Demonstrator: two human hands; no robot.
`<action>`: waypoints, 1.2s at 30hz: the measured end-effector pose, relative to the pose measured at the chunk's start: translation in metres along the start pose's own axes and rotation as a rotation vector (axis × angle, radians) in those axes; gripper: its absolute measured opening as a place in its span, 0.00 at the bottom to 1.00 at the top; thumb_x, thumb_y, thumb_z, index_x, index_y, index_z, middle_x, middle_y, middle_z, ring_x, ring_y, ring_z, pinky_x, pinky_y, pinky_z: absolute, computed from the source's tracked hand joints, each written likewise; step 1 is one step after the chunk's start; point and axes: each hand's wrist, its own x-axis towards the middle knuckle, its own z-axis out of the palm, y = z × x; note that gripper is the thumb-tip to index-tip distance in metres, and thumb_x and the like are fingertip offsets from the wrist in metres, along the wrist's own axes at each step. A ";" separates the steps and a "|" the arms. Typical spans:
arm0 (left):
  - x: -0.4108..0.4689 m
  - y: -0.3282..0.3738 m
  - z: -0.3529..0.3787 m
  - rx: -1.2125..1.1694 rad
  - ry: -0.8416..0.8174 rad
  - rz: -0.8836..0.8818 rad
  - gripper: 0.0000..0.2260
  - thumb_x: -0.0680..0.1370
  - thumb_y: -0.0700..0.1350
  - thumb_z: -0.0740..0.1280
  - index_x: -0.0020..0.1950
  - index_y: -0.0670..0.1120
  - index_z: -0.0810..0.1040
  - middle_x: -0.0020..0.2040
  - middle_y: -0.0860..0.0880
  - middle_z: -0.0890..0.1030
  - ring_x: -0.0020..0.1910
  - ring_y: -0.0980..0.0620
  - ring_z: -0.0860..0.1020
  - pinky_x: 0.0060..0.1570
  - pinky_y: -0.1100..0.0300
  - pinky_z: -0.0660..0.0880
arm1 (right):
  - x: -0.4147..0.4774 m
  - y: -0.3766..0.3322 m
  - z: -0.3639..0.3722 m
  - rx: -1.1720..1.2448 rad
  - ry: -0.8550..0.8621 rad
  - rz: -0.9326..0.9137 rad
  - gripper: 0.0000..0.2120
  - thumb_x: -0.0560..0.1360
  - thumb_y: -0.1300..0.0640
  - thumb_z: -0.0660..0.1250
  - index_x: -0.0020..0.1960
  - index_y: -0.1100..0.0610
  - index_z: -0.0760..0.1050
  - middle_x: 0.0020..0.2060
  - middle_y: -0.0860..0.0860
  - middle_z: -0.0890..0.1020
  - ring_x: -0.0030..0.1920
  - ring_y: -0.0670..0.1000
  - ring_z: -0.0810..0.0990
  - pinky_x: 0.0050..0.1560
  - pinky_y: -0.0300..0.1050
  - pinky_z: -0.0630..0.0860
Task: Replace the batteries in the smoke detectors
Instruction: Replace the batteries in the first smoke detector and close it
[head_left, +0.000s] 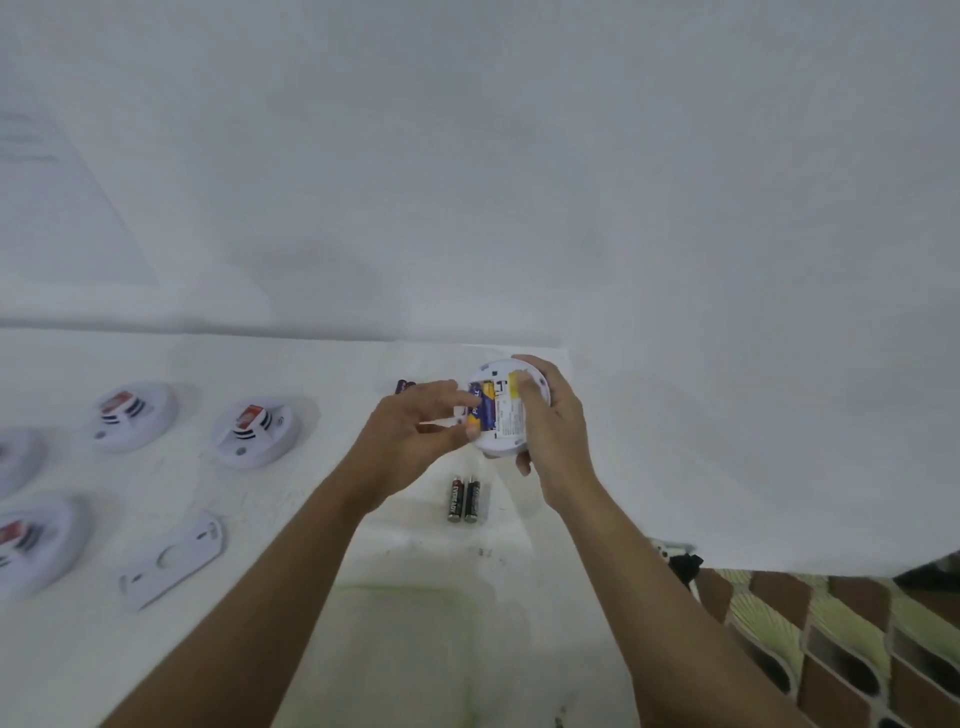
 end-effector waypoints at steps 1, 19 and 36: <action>-0.003 0.002 -0.002 -0.094 -0.017 -0.031 0.11 0.72 0.41 0.76 0.52 0.52 0.85 0.58 0.53 0.82 0.55 0.52 0.82 0.54 0.58 0.79 | -0.001 -0.001 0.003 -0.003 -0.026 -0.002 0.10 0.83 0.54 0.59 0.57 0.44 0.78 0.45 0.49 0.84 0.35 0.50 0.84 0.20 0.38 0.67; -0.060 -0.004 -0.095 -0.206 0.103 -0.055 0.06 0.78 0.38 0.69 0.54 0.44 0.81 0.53 0.47 0.85 0.53 0.42 0.82 0.61 0.42 0.75 | -0.033 -0.004 0.075 0.117 -0.582 0.044 0.36 0.74 0.59 0.74 0.75 0.43 0.61 0.63 0.51 0.78 0.54 0.55 0.84 0.40 0.47 0.82; -0.139 -0.094 -0.196 0.671 0.044 -0.228 0.09 0.79 0.48 0.67 0.59 0.54 0.78 0.63 0.53 0.78 0.60 0.52 0.74 0.57 0.60 0.66 | -0.109 0.031 0.134 -0.007 -0.531 -0.027 0.44 0.66 0.71 0.79 0.72 0.49 0.61 0.65 0.44 0.75 0.64 0.45 0.78 0.55 0.52 0.83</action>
